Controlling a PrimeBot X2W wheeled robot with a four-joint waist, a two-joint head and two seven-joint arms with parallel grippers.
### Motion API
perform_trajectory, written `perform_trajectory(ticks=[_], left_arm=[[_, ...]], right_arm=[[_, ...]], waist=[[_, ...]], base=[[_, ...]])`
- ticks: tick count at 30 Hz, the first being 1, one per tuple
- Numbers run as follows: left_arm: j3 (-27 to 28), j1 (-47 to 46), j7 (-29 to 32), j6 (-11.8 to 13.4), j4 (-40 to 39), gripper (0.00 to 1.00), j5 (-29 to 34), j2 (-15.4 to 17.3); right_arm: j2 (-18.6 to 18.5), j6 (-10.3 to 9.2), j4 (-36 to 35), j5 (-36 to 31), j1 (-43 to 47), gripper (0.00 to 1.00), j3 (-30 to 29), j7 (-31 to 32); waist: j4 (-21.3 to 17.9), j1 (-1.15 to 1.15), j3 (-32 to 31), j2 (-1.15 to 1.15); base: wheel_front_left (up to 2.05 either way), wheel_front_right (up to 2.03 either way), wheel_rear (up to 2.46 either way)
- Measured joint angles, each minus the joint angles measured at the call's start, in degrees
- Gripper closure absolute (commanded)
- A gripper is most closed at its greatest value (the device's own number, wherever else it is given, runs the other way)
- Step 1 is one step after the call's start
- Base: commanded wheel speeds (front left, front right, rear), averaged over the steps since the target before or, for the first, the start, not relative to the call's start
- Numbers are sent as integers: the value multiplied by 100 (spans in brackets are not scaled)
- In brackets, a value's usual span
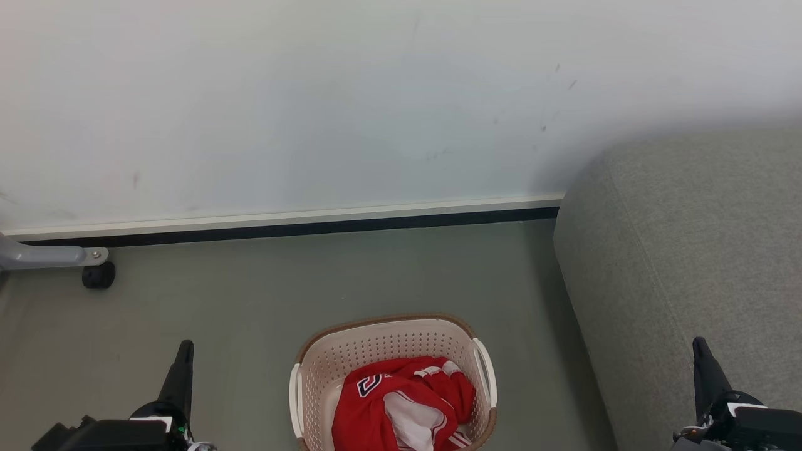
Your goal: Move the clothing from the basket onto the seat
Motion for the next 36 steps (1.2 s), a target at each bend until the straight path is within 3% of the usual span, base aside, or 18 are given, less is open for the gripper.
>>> perform_trajectory(ticks=[36], left_arm=[[0, 0, 0, 0, 0, 100, 0, 0]], right_arm=[[0, 0, 0, 0, 0, 100, 1, 0]], waist=[[0, 0, 0, 0]], base=[[0, 0, 0]])
